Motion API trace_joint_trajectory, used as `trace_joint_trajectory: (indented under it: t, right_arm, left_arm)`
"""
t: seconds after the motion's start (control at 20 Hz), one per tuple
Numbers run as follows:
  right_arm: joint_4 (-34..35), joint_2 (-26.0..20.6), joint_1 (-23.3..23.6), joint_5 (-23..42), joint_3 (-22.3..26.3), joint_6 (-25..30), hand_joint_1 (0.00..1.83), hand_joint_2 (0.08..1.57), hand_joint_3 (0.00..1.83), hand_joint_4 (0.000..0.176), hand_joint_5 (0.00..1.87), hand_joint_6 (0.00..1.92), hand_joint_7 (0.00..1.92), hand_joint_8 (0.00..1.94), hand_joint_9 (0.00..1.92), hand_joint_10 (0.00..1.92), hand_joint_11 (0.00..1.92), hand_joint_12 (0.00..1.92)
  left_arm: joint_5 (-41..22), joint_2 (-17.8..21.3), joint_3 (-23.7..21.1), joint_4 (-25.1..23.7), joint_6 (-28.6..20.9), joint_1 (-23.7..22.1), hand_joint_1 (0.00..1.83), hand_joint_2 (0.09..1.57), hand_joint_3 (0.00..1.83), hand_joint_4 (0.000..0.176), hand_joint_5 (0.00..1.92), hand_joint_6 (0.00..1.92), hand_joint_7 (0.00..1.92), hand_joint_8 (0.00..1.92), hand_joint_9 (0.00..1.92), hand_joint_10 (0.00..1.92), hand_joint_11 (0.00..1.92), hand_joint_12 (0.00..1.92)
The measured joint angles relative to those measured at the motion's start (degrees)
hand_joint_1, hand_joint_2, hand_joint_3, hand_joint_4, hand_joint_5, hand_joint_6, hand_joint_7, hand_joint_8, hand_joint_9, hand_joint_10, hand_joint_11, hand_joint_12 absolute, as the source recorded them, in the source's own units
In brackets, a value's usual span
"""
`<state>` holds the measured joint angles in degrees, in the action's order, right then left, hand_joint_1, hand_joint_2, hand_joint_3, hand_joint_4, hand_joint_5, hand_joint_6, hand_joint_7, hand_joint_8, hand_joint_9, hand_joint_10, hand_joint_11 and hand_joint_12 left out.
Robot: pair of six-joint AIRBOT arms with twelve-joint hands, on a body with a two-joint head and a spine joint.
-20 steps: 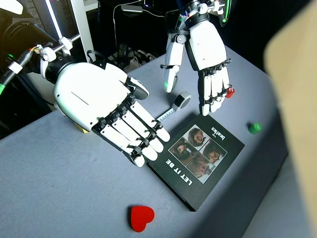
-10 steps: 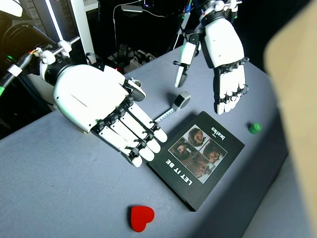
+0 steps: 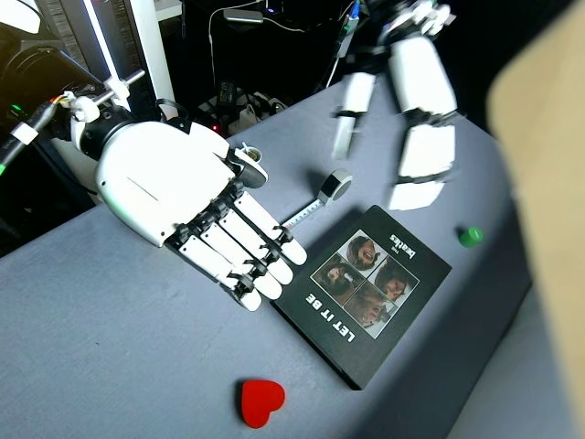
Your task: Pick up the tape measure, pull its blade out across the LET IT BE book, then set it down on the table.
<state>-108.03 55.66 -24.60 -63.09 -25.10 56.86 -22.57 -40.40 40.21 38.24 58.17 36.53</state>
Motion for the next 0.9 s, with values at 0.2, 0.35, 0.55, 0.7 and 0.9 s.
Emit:
trace_joint_trajectory:
  t: [0.2, 0.35, 0.55, 0.7, 0.9]
  right_arm:
    - [-0.02, -0.02, -0.35, 0.02, 0.0, 0.13, 0.09, 1.15, 0.0, 0.008, 0.19, 0.0, 0.26, 0.0, 0.22, 0.0, 0.0, 0.78]
    - [0.0, 0.0, -0.35, 0.04, 0.0, 0.13, 0.09, 1.16, 0.01, 0.004, 0.2, 0.0, 0.27, 0.0, 0.23, 0.01, 0.0, 0.84]
    - [-0.02, 0.0, -0.35, 0.11, 0.0, 0.13, 0.09, 1.17, 0.0, 0.001, 0.2, 0.0, 0.27, 0.0, 0.23, 0.0, 0.0, 0.85]
    - [-0.02, 0.0, -0.35, 0.07, 0.0, 0.15, 0.06, 1.18, 0.01, 0.0, 0.2, 0.0, 0.26, 0.0, 0.23, 0.0, 0.0, 0.87]
    - [0.0, 0.0, -0.37, 0.04, 0.0, 0.2, 0.13, 1.16, 0.0, 0.0, 0.25, 0.01, 0.33, 0.01, 0.27, 0.01, 0.0, 0.95]
  left_arm:
    - [-8.85, 0.39, -0.76, -8.04, -15.72, 13.11, 1.04, 1.02, 0.0, 0.0, 0.61, 0.01, 0.62, 0.01, 0.51, 0.01, 0.39, 0.39]
    - [-12.33, -0.98, 0.04, -8.94, -17.86, 16.72, 1.08, 1.02, 0.0, 0.0, 0.6, 0.01, 0.62, 0.01, 0.53, 0.01, 0.4, 0.39]
    - [-16.09, -3.41, 1.73, -9.6, -19.74, 19.71, 1.09, 1.02, 0.0, 0.0, 0.65, 0.0, 0.65, 0.0, 0.56, 0.01, 0.44, 0.35]
    - [-16.81, -3.85, 2.82, -9.9, -20.11, 20.41, 1.11, 1.02, 0.0, 0.0, 0.66, 0.01, 0.66, 0.0, 0.59, 0.01, 0.45, 0.35]
    - [-18.12, -4.31, 3.61, -10.36, -20.48, 23.17, 1.12, 1.03, 0.0, 0.0, 0.64, 0.0, 0.66, 0.0, 0.6, 0.01, 0.46, 0.36]
